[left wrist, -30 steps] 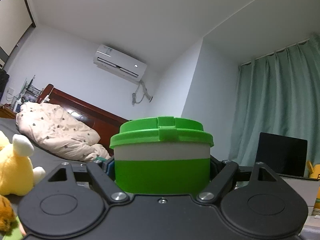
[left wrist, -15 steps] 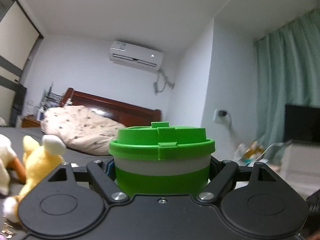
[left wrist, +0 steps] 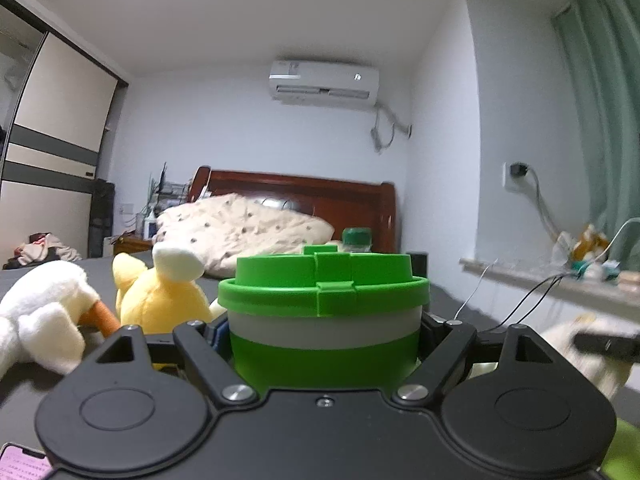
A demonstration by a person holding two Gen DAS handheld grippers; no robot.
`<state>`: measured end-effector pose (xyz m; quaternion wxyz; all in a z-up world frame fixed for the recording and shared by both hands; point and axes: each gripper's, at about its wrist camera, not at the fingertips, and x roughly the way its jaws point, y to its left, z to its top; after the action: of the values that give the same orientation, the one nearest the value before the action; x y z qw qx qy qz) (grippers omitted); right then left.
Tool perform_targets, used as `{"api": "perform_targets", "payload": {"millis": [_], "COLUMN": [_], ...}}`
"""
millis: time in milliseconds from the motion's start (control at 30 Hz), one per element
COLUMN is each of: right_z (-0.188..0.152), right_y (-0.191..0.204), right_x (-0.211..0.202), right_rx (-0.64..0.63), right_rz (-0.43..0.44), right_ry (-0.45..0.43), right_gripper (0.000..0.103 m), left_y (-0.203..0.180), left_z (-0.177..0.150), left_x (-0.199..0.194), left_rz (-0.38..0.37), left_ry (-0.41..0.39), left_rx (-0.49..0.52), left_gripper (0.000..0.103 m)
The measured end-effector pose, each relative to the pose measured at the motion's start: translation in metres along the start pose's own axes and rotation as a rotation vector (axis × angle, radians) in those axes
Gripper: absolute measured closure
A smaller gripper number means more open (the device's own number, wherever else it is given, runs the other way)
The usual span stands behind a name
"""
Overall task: Clean container
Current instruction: 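Lower the green cup onto the green mat with the left gripper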
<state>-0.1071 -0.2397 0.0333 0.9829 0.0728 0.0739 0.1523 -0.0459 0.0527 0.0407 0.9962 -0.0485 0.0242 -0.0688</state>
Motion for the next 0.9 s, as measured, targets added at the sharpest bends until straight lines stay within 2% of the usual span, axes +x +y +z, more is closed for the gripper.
{"api": "perform_targets", "payload": {"millis": [100, 167, 300, 433, 533, 733, 900], "right_z": [-0.001, -0.005, -0.02, -0.04, -0.05, -0.064, -0.069], "right_y": [0.01, 0.015, 0.023, 0.031, 0.038, 0.033, 0.022], "right_x": [0.0, 0.005, 0.018, 0.027, 0.031, 0.043, 0.049], "right_rx": [-0.092, -0.119, -0.118, -0.098, -0.134, -0.16, -0.123], "right_rz": [-0.099, -0.127, -0.089, -0.015, -0.009, -0.086, -0.133], "right_ry": [-0.03, -0.022, 0.079, 0.174, 0.219, 0.295, 0.346], "right_gripper": [0.065, 0.065, 0.065, 0.065, 0.065, 0.065, 0.064], "left_y": [0.0, 0.0, 0.003, -0.001, -0.004, -0.012, -0.015], "left_z": [-0.002, -0.003, -0.008, -0.012, -0.013, -0.016, -0.016], "left_x": [0.003, 0.007, 0.013, 0.014, 0.014, 0.014, 0.013], "left_rz": [0.013, 0.026, 0.028, 0.027, 0.031, 0.058, 0.071], "left_ry": [0.005, 0.017, 0.056, 0.061, 0.058, 0.052, 0.049], "left_rx": [-0.002, 0.004, -0.005, 0.013, 0.025, 0.043, 0.052], "left_gripper": [0.023, 0.023, 0.023, 0.023, 0.023, 0.023, 0.023]}}
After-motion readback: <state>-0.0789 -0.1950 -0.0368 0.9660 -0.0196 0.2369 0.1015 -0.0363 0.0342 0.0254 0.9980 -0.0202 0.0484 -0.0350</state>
